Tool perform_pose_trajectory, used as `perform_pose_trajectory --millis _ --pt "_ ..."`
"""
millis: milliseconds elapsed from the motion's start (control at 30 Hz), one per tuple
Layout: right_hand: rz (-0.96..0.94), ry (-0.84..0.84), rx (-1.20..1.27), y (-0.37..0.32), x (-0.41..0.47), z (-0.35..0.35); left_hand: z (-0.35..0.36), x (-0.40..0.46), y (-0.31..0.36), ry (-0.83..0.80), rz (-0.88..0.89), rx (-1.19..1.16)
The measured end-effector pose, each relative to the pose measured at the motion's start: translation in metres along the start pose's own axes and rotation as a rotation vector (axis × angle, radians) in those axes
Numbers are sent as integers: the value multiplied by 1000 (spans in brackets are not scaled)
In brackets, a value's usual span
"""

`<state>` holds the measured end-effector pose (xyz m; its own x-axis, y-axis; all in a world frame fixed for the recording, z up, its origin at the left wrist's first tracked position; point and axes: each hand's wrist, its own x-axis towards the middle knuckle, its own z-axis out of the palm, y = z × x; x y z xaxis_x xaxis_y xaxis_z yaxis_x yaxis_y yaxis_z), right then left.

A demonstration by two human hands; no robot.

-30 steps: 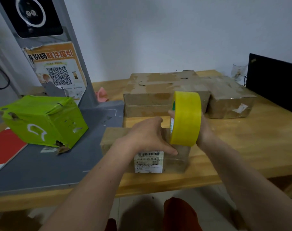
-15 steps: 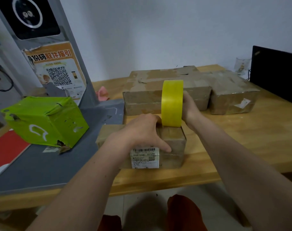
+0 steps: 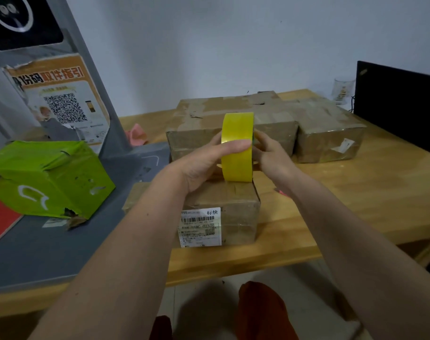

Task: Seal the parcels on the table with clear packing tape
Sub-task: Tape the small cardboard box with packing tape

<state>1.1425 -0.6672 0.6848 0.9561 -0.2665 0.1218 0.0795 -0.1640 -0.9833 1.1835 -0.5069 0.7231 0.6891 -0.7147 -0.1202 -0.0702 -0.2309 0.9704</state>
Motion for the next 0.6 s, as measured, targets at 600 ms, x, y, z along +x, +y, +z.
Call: perform_pose_trajectory --millis 600 --pt "-64 253 -653 51 -77 -43 12 -1 -8 128 103 -132"
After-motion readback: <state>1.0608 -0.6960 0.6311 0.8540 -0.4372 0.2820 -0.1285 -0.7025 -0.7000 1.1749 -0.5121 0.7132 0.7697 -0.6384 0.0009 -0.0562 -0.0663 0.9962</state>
